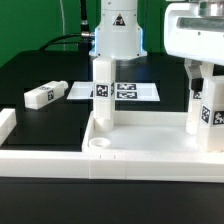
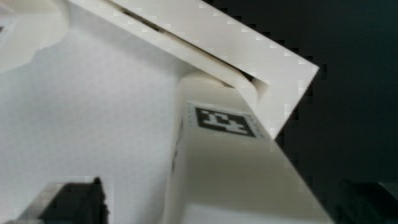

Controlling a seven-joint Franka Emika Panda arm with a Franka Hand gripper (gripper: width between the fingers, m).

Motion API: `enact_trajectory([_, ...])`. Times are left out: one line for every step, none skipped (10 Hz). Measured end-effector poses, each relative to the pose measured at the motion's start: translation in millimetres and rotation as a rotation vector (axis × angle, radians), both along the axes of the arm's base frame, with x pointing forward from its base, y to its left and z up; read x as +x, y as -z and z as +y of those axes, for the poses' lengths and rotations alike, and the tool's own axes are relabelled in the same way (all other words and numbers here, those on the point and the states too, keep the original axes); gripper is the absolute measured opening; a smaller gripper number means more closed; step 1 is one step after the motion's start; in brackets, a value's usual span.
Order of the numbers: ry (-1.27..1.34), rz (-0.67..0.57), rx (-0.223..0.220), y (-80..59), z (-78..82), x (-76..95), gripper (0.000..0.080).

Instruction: Assemble desk

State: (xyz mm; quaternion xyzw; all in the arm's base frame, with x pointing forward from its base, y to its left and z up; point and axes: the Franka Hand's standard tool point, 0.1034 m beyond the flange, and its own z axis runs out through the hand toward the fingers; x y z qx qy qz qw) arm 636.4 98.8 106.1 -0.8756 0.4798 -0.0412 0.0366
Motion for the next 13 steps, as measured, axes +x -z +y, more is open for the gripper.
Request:
enact_trajectory([-0.045, -0.001, -0.006, 0.0, -0.1, 0.0, 0.0647])
enact_trajectory([-0.147, -0.004, -0.02, -0.2, 0.4, 0.0, 0.0649])
enact_trajectory([-0.252, -0.006, -0.042, -0.8, 3.6, 0.1, 0.0649])
enact_trajectory([-0.331, -0.008, -0.056, -1.3, 7.1, 0.2, 0.0649])
enact_trajectory([-0.396, -0.009, -0.062, -1.2, 9.2, -0.1, 0.0649])
enact_trajectory([-0.49, -0.014, -0.073, -1.3, 9.4, 0.3, 0.0649])
enact_trajectory([-0.561, -0.016, -0.081, -0.7, 9.1, -0.1, 0.0649])
enact_trajectory([-0.601, -0.015, -0.087, -0.3, 10.3, -0.6, 0.0649])
enact_trajectory([-0.689, -0.013, -0.102, 0.0, 11.4, -1.0, 0.0649])
enact_trajectory([-0.748, -0.014, -0.108, 0.2, 12.7, -1.3, 0.0649])
enact_trajectory([-0.784, -0.014, -0.112, 0.2, 12.5, -1.2, 0.0649])
enact_trajectory([-0.83, -0.014, -0.118, 0.2, 12.4, -1.2, 0.0649])
enact_trajectory([-0.901, -0.014, -0.128, 0.2, 11.3, -1.1, 0.0649])
